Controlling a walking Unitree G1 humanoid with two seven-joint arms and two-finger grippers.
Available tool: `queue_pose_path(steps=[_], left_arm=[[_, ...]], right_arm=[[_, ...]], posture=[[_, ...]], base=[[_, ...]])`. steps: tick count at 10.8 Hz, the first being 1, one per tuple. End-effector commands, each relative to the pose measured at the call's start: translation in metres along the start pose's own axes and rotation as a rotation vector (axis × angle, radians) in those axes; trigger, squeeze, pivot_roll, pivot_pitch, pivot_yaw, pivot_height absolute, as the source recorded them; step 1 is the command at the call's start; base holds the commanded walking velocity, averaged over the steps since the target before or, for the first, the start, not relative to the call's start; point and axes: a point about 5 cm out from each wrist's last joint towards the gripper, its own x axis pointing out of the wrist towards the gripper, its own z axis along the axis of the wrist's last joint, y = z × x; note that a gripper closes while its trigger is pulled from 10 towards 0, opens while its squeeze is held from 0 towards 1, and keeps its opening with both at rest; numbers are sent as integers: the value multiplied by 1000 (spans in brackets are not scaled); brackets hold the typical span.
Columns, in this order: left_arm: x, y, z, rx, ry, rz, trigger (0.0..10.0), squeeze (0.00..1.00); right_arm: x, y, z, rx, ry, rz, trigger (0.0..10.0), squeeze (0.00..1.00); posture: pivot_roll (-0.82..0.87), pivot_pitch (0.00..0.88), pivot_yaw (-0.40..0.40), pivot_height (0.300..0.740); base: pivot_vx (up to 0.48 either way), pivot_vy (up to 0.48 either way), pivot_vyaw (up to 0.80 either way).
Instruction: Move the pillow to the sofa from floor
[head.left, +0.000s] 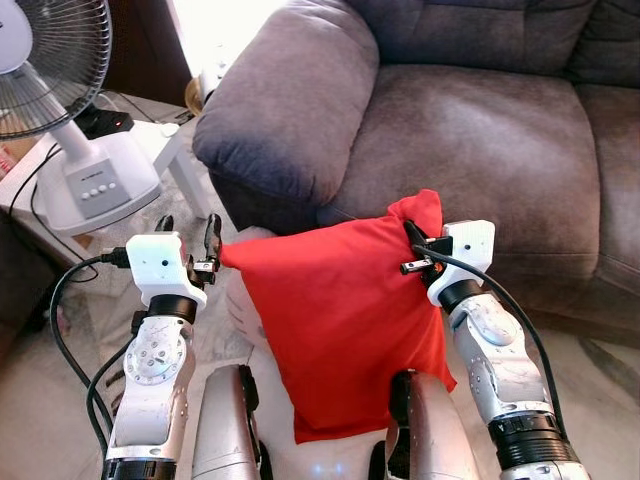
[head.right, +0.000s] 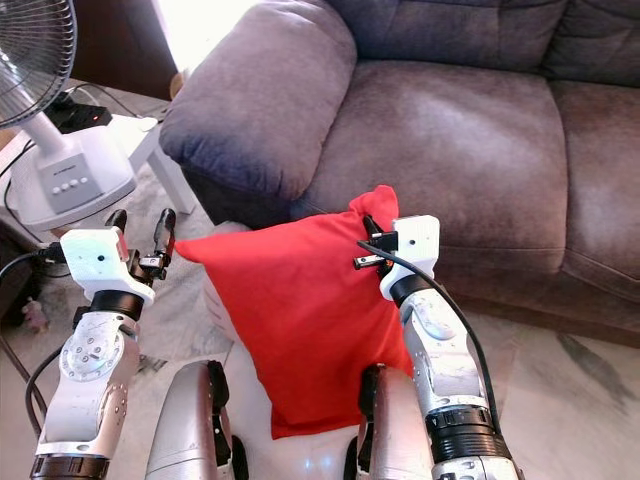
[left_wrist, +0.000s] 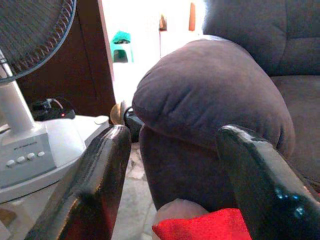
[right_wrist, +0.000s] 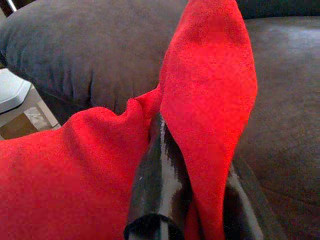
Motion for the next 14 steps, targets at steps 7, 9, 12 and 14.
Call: queue_pose_path(steps=[7,9,12,14], left_arm=[[-1,2,-1,18,14,5,10000,0],[-1,2,-1,16,13,5,10000,0],[-1,1,-1,12,15,2,10000,0],[-1,0,-1,9,15,-2,10000,0]], right_arm=[[6,3,31,-17,-146,-15,10000,0],[6,4,31,-13,-143,-11,10000,0],[7,6,31,-10,-141,-9,10000,0],[8,8,30,-9,-141,-3,10000,0]], posture=[[171,184,-14,650],[173,184,-14,670],[174,179,-13,715],[175,175,-12,740]], base=[[0,0,0],[0,0,0],[0,0,0],[0,0,0]])
